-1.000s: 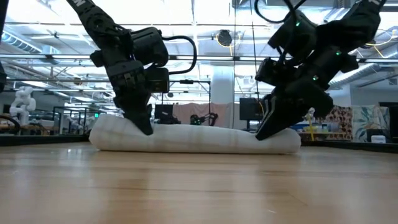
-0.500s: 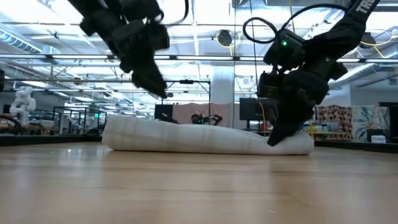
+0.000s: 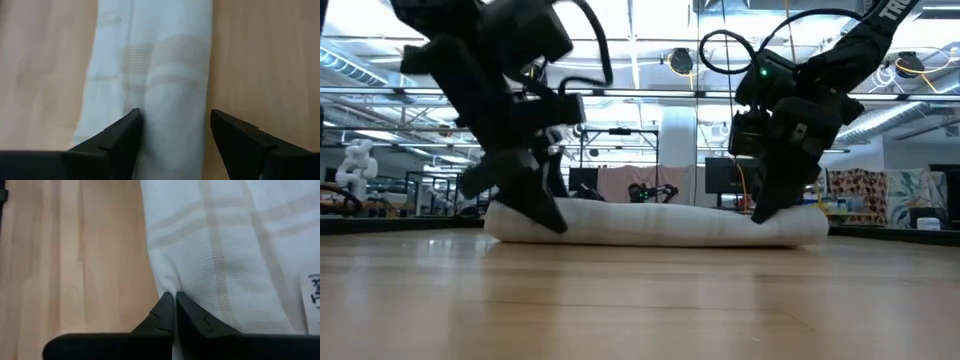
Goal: Roll towel
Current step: Roll the white towel
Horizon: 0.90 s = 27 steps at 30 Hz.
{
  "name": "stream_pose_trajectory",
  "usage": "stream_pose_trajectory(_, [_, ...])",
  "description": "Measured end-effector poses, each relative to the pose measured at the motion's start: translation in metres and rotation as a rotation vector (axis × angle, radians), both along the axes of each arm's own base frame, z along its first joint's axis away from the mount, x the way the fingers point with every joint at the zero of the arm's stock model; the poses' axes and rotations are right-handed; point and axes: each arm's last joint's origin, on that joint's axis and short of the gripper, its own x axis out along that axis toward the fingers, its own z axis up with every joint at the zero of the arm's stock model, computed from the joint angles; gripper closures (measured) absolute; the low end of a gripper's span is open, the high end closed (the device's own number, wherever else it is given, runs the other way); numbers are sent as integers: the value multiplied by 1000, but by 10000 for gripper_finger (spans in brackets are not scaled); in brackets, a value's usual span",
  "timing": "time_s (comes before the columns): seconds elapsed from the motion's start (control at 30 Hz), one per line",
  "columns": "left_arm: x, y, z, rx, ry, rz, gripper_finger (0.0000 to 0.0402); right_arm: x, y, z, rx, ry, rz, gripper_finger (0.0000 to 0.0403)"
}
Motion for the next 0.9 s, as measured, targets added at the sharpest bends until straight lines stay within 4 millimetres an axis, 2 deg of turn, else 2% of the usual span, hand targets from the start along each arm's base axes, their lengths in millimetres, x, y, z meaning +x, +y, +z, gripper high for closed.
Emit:
stream_pose_trajectory(0.1, [3,2,-8,-21,18,5,195,2,0,4,6,9,14,399])
stream_pose_trajectory(0.17, [3,3,-8,-39,23,-4,250,4,0,7,-16,5,45,394])
stream_pose_trajectory(0.27, [5,7,-5,-111,14,-26,355,7,3,16,-66,-9,131,369])
stream_pose_trajectory(0.3, [5,9,-2,-151,7,-24,368,8,5,21,-89,-24,168,355])
stream_pose_trajectory(0.47, [4,20,6,-349,-3,4,357,7,32,31,-204,-67,348,263])
stream_pose_trajectory(0.7, [4,39,6,-625,38,-44,364,9,77,21,-613,-5,319,127])
stream_pose_trajectory(0.8, [2,52,5,-699,56,-32,364,9,84,15,-652,24,335,94])
stream_pose_trajectory(0.9, [-2,63,3,-731,88,6,364,10,82,7,-664,66,324,88])
